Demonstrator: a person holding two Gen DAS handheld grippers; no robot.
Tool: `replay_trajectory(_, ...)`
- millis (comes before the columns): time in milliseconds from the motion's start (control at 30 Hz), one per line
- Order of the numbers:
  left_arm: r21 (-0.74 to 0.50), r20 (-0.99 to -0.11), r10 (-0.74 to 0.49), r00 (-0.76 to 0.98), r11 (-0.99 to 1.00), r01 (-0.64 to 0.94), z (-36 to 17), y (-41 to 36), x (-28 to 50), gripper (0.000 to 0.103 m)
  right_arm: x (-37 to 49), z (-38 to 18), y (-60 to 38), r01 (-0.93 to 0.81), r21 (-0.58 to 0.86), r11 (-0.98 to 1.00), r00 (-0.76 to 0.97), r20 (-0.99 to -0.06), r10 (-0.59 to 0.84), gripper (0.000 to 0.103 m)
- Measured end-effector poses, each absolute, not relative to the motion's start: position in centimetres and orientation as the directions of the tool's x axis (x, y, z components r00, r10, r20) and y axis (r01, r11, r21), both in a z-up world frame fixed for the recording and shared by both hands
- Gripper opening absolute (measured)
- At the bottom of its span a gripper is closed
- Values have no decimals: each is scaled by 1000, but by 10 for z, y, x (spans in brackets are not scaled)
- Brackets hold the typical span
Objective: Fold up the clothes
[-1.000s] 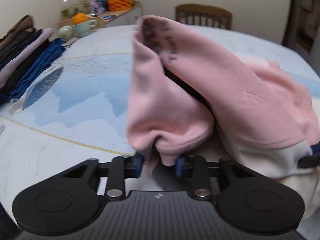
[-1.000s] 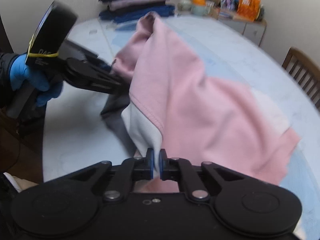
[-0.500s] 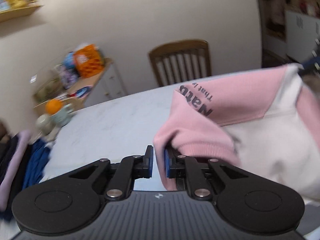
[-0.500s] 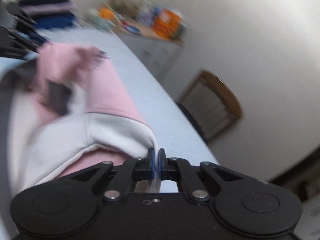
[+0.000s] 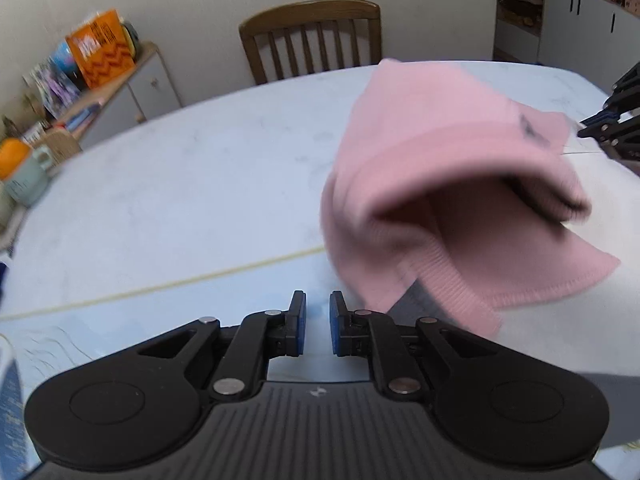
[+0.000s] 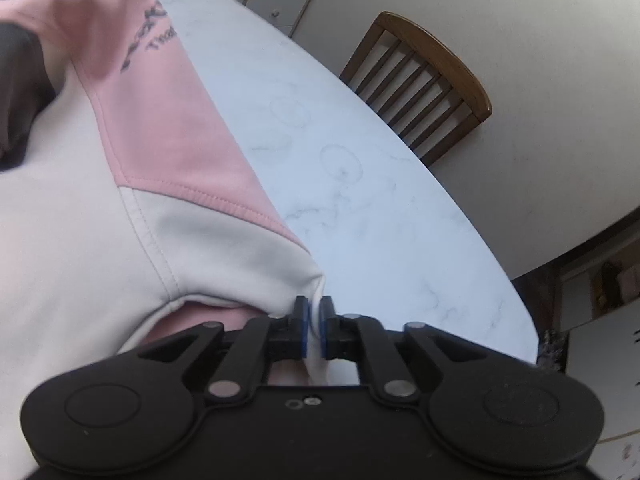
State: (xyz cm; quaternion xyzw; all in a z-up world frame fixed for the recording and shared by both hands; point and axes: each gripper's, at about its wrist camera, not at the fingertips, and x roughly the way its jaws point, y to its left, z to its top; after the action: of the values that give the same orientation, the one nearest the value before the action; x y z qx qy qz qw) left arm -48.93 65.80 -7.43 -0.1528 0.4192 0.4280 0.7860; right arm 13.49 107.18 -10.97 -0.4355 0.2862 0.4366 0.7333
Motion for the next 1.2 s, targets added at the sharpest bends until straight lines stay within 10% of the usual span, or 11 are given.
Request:
replay_trajectory(200,7,-791,508,342,566,-825,-46,631,-522,83,124,-51,1024,-929,-231,288,352,-789,503,103)
replay_trajectory(533,-317,-801,294,522,531,-786,-44,528,-491,85,36,-47,964,-987,-66,148,138,-821,554,103)
replay_trajectory(900,-297,-809,344,476,461,-836,-59,514,-419,85,-3,-81,965,-982,-152,110,187,-850,493,103)
replay_trajectory(1000,-303,-814,343,468,438,-847,-65,516,-416,70,-5,-78,962,-978,-161,134,207,-847,489,103)
replay_trajectory(1100,-309,-815,330,475,447,-840,-66,515,-417,24,1,-67,954,-976,-134,172,205,-838,506,103)
replay_trajectory(1200,-300,-807,351,475,450,-842,-59,514,-423,11,13,-44,940,-967,-143,212,238,-810,537,103)
